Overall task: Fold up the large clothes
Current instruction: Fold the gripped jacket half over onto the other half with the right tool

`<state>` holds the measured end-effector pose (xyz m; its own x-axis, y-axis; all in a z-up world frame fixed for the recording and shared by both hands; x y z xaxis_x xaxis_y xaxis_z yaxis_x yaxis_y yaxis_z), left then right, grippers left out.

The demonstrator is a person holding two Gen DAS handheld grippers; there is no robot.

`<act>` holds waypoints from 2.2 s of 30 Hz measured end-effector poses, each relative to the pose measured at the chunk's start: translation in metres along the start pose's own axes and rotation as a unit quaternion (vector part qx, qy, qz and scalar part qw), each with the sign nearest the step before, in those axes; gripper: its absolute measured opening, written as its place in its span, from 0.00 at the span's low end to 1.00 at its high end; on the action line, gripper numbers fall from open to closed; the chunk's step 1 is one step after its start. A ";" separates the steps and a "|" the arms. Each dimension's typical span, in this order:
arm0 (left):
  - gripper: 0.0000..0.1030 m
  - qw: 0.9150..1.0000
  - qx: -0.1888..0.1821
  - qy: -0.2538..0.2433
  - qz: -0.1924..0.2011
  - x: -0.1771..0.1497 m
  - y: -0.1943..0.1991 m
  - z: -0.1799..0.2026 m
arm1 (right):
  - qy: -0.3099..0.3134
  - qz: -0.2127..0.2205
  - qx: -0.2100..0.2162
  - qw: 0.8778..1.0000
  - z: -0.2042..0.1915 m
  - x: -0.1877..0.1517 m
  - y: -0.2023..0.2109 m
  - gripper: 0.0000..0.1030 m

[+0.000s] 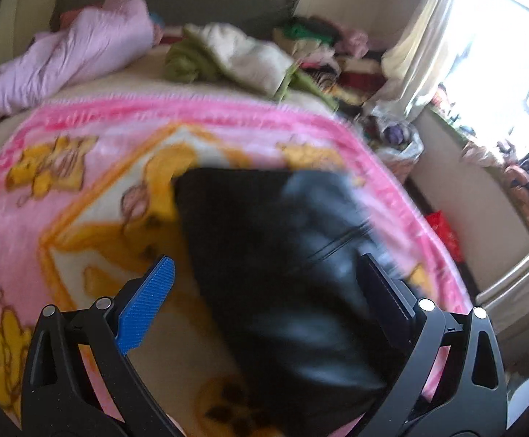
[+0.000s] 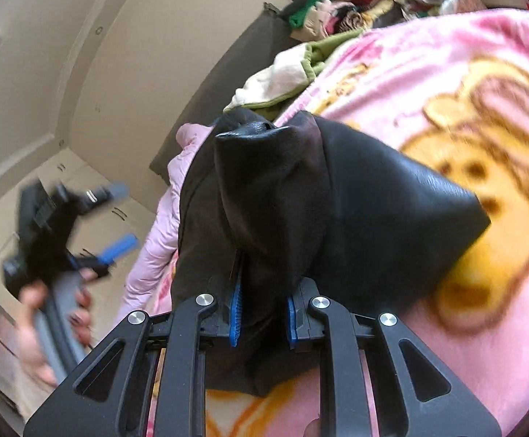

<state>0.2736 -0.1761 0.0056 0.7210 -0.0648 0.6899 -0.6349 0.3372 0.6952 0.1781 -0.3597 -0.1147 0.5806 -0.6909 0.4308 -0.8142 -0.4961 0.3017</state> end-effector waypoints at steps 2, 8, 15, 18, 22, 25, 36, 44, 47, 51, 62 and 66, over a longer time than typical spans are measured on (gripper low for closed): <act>0.91 0.999 0.002 -0.002 -0.037 -0.024 -0.022 -0.004 | 0.000 -0.020 0.012 1.000 0.001 0.004 -0.003 0.21; 0.91 0.999 0.004 -0.009 -0.051 -0.051 -0.048 -0.006 | 0.068 -0.054 -0.023 0.996 -0.030 0.033 0.013 0.92; 0.91 0.999 -0.002 -0.022 -0.042 -0.049 -0.044 -0.004 | 0.071 -0.123 -0.085 0.986 -0.041 0.105 -0.026 0.94; 0.91 0.999 -0.008 -0.021 -0.041 -0.049 -0.044 -0.004 | 0.089 -0.178 -0.111 0.974 -0.038 0.114 -0.064 0.94; 0.91 0.999 -0.009 -0.030 -0.040 -0.050 -0.042 -0.003 | 0.125 -0.223 -0.130 0.958 -0.037 0.093 -0.090 0.43; 0.91 0.999 -0.015 -0.036 -0.035 -0.049 -0.038 -0.001 | 0.188 -0.192 -0.121 0.955 -0.061 0.087 -0.083 0.25; 0.91 0.996 -0.049 -0.041 -0.054 -0.057 -0.036 0.017 | 0.171 -0.134 -0.138 0.966 -0.006 0.106 -0.041 0.24; 0.91 0.996 -0.055 -0.036 -0.055 -0.063 -0.041 0.018 | 0.140 -0.146 -0.128 0.971 0.021 0.103 -0.033 0.67; 0.92 0.996 -0.059 -0.029 -0.058 -0.064 -0.042 0.015 | 0.121 -0.195 -0.106 0.968 0.026 0.094 -0.041 0.85; 0.92 0.997 -0.051 -0.032 -0.056 -0.064 -0.042 0.017 | 0.094 -0.218 -0.096 0.967 0.039 0.090 -0.051 0.84; 0.92 0.996 -0.050 -0.033 -0.061 -0.061 -0.043 0.015 | 0.042 -0.224 -0.057 0.972 0.043 0.077 -0.055 0.63; 0.92 0.997 -0.042 -0.034 -0.060 -0.059 -0.042 0.008 | 0.022 -0.214 -0.057 0.975 0.036 0.066 -0.055 0.60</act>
<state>0.2559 -0.1937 -0.0626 0.7683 -0.1716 0.6167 -0.5179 0.3997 0.7563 0.2611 -0.3974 -0.1337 0.8685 -0.4093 0.2797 -0.4942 -0.6700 0.5540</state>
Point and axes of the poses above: each gripper's, at about its wrist camera, not at the fingertips, and y roughly against the way its jaws point, z to its right, x to its top, the point moved 7 cm from there along -y, roughly the way its jaws point, and after that the axes turned 7 degrees about -y, right-handed, at the moved point
